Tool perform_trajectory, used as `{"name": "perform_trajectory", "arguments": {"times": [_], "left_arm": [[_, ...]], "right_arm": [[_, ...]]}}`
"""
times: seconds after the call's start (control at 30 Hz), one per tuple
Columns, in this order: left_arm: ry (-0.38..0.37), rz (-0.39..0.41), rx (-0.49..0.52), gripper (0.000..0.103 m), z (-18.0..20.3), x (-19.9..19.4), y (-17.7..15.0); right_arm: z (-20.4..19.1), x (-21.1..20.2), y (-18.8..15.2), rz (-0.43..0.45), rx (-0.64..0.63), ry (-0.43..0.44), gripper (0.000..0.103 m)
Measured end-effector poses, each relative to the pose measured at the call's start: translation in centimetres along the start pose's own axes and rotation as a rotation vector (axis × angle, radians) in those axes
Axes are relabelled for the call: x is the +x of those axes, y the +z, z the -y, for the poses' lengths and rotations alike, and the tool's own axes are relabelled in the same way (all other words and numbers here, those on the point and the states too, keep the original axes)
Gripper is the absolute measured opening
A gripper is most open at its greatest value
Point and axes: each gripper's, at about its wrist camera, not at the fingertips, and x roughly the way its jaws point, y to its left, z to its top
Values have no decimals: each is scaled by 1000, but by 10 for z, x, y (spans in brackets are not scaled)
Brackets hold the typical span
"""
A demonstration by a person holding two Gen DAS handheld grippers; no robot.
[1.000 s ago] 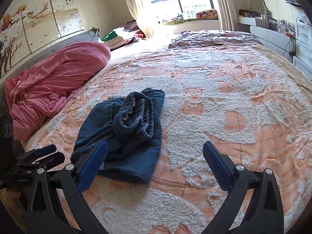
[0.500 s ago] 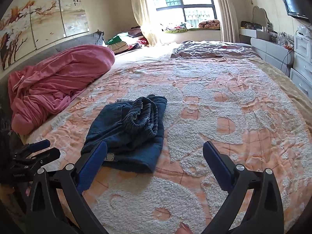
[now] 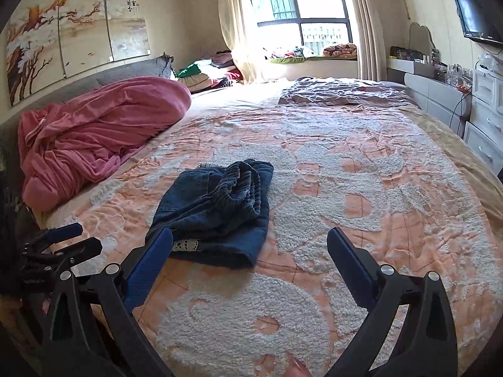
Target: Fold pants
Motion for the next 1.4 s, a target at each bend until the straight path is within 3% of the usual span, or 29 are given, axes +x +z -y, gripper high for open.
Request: {"name": "perform_trajectory", "arguments": {"times": [0.4, 1.0, 1.4], "left_arm": [[8, 1, 14, 93, 14, -11, -27], [19, -65, -30, 93, 17, 2, -83], [37, -66, -13, 93, 19, 5, -89]], "right_arm": [[1, -19, -25, -8, -6, -26, 98], [7, -19, -82, -43, 0, -56, 98], [-1, -14, -99, -55, -6, -66, 98]]}}
